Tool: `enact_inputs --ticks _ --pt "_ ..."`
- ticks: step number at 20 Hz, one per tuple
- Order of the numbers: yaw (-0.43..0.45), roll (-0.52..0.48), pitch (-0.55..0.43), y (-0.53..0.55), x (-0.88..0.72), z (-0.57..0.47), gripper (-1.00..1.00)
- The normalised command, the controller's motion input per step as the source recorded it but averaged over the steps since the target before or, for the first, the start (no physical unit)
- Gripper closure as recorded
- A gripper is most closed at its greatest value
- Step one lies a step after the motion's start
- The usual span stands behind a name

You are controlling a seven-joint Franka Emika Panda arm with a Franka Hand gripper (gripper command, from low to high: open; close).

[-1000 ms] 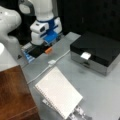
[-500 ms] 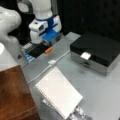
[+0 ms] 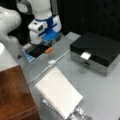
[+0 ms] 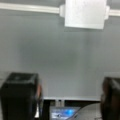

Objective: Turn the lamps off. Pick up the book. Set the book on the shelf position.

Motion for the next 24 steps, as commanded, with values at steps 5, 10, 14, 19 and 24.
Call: enact_inputs --ticks 5,10,14,19,24 --pt "0.039 0.135 0.131 0.09 0.12 0.26 -1.0" --pt "0.057 0.093 0.169 0.09 0.24 0.26 -1.0" --pt "0.085 0.039 0.22 0.02 0.37 0.22 -1.0" --pt "0.105 0.011 0.271 -0.04 0.53 0.27 -1.0" --pt "0.113 -0.028 0.318 -0.09 0.69 0.36 -1.0"
